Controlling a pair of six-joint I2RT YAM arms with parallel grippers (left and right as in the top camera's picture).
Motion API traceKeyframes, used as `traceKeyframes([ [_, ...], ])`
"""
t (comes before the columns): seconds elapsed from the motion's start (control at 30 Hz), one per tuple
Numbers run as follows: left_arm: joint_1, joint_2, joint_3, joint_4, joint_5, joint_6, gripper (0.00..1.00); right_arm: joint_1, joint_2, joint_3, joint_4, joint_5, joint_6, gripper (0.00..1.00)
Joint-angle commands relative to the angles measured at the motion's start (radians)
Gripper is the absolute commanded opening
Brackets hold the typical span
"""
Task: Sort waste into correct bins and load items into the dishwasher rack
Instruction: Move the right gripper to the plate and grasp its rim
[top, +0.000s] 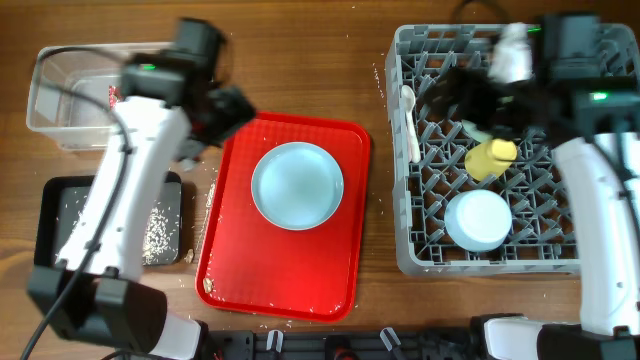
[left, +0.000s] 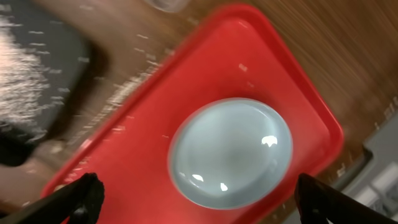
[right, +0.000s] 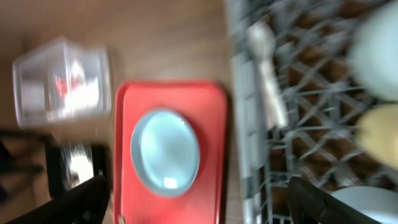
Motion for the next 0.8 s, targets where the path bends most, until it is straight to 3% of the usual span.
traceKeyframes([
  [0.0,0.171,-0.008,0.006,-0.071,-0.065,0.002,1.00,0.234,0.016,-0.063,0.020,0.203,0.027,0.92],
  [0.03,0.201,-0.008,0.006,-0.079,-0.065,0.002,1.00,0.280,0.024,-0.080,0.037,0.240,0.030,0.92],
  [0.17,0.309,-0.008,0.006,-0.083,-0.065,0.002,1.00,0.429,0.105,-0.128,0.114,0.364,0.151,0.70],
  [0.43,0.359,-0.008,0.006,-0.082,-0.065,0.002,1.00,0.507,0.380,-0.147,0.231,0.359,0.147,0.69],
  [0.77,0.359,-0.008,0.006,-0.082,-0.065,0.001,1.00,0.507,0.609,-0.148,0.277,0.335,0.095,0.56],
])
